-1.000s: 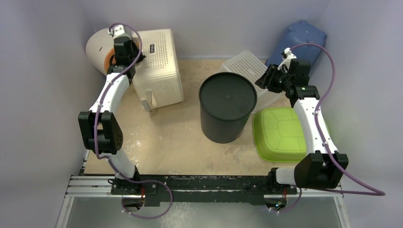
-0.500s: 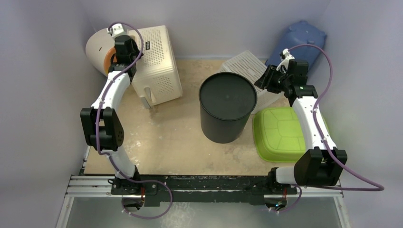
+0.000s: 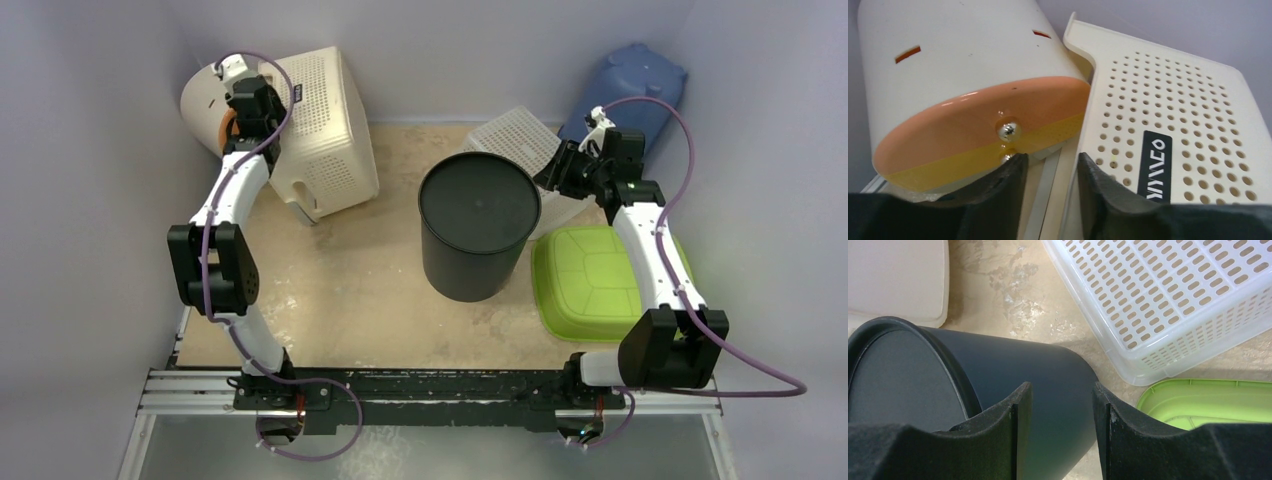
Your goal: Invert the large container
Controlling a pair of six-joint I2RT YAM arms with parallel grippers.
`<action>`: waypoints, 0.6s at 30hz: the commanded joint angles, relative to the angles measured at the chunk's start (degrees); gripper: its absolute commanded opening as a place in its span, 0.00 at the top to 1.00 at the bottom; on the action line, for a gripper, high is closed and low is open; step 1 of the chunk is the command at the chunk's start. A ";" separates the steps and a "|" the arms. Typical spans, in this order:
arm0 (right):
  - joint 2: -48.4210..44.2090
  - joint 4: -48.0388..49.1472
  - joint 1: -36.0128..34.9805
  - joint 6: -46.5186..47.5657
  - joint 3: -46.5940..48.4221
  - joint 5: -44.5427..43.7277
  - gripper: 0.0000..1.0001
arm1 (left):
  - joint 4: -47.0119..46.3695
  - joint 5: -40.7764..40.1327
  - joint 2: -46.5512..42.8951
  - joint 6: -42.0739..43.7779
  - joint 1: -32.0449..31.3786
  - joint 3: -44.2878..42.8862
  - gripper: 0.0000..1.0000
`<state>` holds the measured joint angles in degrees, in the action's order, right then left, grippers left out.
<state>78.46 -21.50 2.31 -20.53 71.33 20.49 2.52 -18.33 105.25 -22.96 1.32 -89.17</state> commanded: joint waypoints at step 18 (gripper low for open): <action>-1.26 2.75 0.16 0.14 -1.82 1.82 0.50 | 23.86 0.50 13.14 4.62 2.02 12.13 0.53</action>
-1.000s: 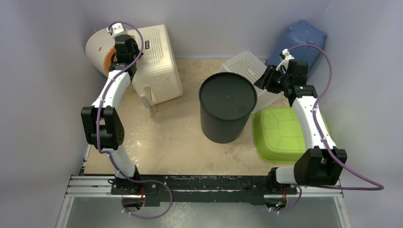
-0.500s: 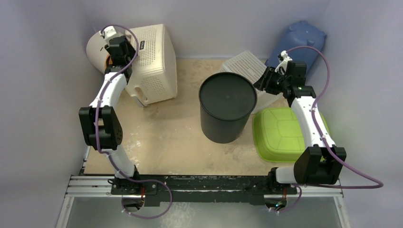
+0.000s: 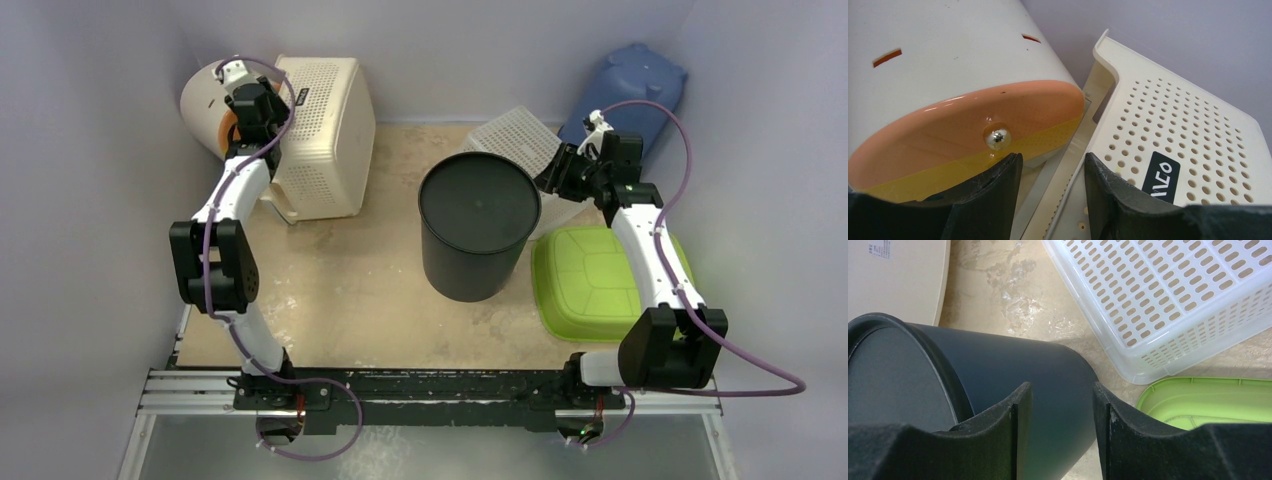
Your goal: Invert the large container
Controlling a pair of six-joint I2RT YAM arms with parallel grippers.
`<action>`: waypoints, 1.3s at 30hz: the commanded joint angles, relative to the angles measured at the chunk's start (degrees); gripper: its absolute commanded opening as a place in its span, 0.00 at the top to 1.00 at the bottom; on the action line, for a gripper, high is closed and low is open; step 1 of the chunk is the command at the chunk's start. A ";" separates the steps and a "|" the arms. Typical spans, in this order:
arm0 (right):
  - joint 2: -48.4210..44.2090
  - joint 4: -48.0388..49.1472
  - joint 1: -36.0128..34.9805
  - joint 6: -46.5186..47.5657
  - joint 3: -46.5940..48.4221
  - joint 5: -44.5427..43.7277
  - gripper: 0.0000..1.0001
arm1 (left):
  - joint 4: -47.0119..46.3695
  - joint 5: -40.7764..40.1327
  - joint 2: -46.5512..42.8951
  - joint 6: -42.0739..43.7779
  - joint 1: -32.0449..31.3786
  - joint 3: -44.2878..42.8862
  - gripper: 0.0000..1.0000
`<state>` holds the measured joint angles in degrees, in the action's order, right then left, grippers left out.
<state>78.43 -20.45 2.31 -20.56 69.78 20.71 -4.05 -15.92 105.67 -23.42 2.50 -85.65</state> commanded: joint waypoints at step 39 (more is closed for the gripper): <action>0.85 2.77 0.19 2.05 -2.16 3.66 0.51 | 16.67 19.66 -7.48 8.66 -0.48 -3.92 0.29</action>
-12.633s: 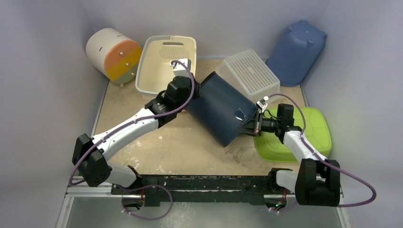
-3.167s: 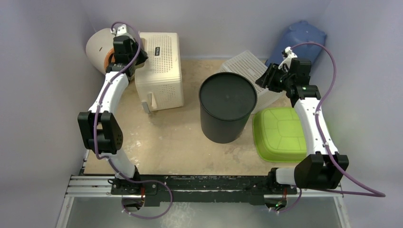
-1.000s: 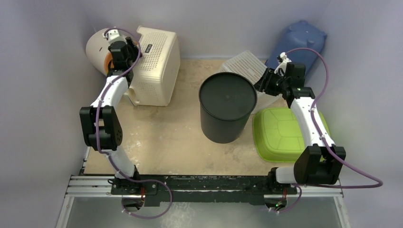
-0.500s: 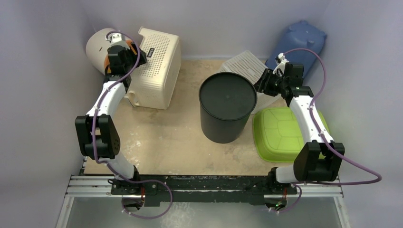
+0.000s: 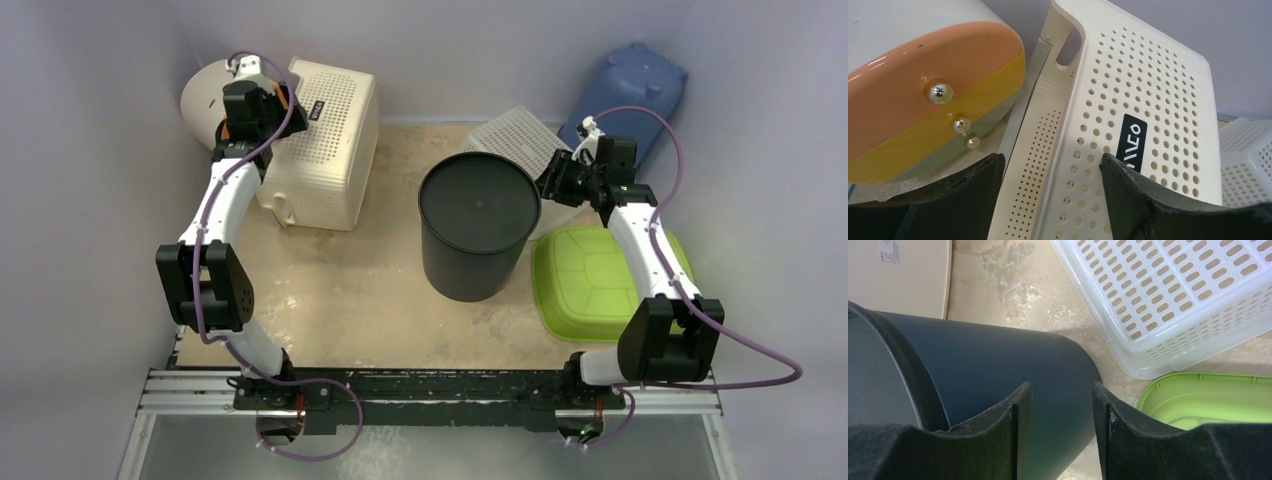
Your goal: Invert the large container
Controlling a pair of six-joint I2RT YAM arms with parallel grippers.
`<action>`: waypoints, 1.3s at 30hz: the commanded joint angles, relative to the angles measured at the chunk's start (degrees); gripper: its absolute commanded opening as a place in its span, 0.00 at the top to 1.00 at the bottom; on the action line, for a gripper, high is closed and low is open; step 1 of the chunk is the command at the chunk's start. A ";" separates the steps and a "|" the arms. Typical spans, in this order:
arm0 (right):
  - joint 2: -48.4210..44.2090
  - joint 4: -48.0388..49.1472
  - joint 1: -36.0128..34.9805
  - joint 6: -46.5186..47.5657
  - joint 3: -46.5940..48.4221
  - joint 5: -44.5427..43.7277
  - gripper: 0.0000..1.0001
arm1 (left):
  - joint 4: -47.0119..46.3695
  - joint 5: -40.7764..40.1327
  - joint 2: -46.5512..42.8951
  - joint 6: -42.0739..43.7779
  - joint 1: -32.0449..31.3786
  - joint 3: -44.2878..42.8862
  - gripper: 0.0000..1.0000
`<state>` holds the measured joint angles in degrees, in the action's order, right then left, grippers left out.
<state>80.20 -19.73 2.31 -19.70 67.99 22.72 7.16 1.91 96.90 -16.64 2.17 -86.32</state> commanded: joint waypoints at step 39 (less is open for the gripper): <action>-1.36 -0.54 0.68 2.71 1.23 1.23 0.51 | 6.59 32.49 10.26 -1.49 5.12 -7.31 1.00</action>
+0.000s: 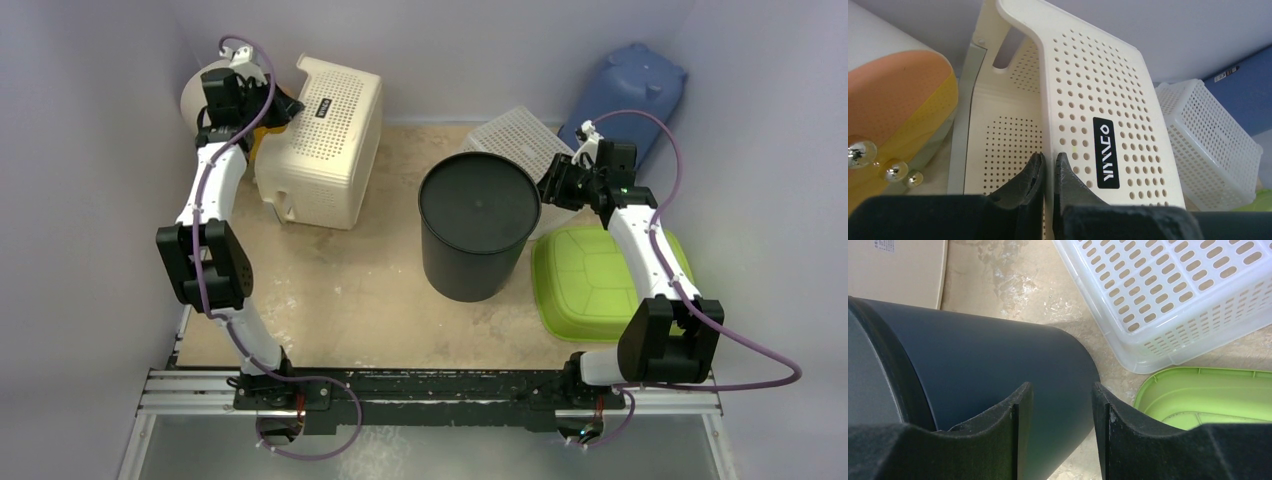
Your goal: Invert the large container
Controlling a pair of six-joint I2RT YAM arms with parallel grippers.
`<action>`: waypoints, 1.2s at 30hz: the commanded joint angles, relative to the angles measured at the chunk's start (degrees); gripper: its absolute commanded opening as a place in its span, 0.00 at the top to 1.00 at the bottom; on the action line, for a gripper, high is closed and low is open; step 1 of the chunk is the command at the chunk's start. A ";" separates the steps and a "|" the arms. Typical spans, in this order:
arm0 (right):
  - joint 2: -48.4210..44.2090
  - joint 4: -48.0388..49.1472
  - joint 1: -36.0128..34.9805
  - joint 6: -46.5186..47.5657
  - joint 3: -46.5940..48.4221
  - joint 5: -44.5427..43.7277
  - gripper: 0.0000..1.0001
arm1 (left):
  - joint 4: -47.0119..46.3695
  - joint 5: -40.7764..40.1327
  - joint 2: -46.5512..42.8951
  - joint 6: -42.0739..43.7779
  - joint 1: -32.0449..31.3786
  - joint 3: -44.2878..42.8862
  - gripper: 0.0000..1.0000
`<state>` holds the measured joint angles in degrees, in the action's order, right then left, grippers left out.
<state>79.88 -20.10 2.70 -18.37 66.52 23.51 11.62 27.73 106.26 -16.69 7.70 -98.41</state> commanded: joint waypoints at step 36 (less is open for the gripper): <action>0.21 1.61 0.37 0.52 -0.40 0.95 0.51 | -2.44 -18.17 -1.48 -19.81 -10.71 12.65 1.00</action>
<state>79.94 -20.23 2.70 -18.24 66.35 23.53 -16.08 24.62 105.47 -53.91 -3.73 -83.33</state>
